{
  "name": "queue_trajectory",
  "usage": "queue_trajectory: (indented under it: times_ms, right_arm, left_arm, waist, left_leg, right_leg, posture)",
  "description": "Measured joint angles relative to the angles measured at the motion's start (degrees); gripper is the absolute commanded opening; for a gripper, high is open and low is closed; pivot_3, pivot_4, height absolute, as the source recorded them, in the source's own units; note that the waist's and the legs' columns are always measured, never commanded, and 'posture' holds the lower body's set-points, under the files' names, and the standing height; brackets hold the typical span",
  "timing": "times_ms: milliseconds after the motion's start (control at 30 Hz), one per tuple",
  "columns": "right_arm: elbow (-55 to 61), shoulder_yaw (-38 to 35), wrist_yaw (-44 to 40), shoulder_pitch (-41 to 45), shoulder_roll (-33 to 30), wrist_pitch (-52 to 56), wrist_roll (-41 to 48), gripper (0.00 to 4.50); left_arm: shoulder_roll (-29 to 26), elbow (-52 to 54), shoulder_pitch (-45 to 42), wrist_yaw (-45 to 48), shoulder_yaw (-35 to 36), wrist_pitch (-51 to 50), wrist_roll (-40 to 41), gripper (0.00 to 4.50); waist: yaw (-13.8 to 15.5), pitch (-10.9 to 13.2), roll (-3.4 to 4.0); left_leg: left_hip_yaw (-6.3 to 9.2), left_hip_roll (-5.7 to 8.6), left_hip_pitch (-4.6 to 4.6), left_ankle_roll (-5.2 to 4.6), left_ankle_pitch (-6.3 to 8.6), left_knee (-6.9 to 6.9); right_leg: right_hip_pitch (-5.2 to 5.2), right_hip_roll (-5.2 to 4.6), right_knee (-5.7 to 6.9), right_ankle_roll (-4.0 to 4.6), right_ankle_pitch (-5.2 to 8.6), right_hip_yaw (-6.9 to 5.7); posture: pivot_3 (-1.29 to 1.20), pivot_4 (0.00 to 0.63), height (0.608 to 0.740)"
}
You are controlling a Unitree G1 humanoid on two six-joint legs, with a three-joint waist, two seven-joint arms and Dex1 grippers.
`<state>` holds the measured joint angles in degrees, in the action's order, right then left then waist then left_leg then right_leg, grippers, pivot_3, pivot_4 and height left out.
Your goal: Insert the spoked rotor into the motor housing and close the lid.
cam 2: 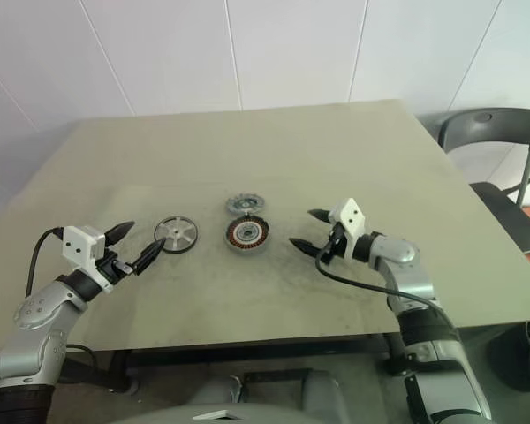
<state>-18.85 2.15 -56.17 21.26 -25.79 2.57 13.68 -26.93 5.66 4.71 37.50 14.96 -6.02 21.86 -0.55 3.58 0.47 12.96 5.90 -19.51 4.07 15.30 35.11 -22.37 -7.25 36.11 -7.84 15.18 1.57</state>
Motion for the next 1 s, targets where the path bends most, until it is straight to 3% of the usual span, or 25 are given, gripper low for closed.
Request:
queue_trajectory:
  times_ms: [467, 800, 1000]
  right_arm:
    - [2.25, 2.63, -0.53, 1.59, -0.34, 2.05, -1.74, 4.50]
    - [8.64, 14.91, -10.34, 17.96, -4.55, 15.60, -6.47, 4.50]
    - [6.80, 22.98, -16.20, 27.40, -3.91, 12.15, -12.90, 4.50]
  left_arm:
    - [0.00, 0.00, 0.00, 0.08, -0.02, 0.02, 0.01, 4.45]
    - [-0.17, 1.71, 2.54, 2.50, -0.18, -0.12, 0.67, 4.45]
    - [-0.55, 2.68, 3.68, 3.70, -0.23, 0.02, 1.07, 4.45]
  waist:
    - [-0.10, 0.00, 0.00]
    - [-0.08, -0.01, -0.02]
    - [-0.11, -0.02, -0.04]
  left_leg:
    - [-0.03, -0.03, 0.00, 0.00, 0.00, 0.01]
    - [-0.14, -0.40, -0.02, 0.03, 0.01, 0.00]
    - [-0.15, -0.57, -0.02, 0.05, 0.02, -0.02]
  right_leg:
    - [-0.02, 0.03, 0.01, 0.01, -0.02, 0.03]
    - [-0.12, 0.34, -0.04, 0.14, -0.13, 0.09]
    - [-0.18, 0.51, -0.02, 0.15, -0.15, 0.08]
  posture:
    - [0.00, 0.000, 0.740]
    - [0.00, 0.000, 0.740]
    - [0.00, 0.000, 0.740]
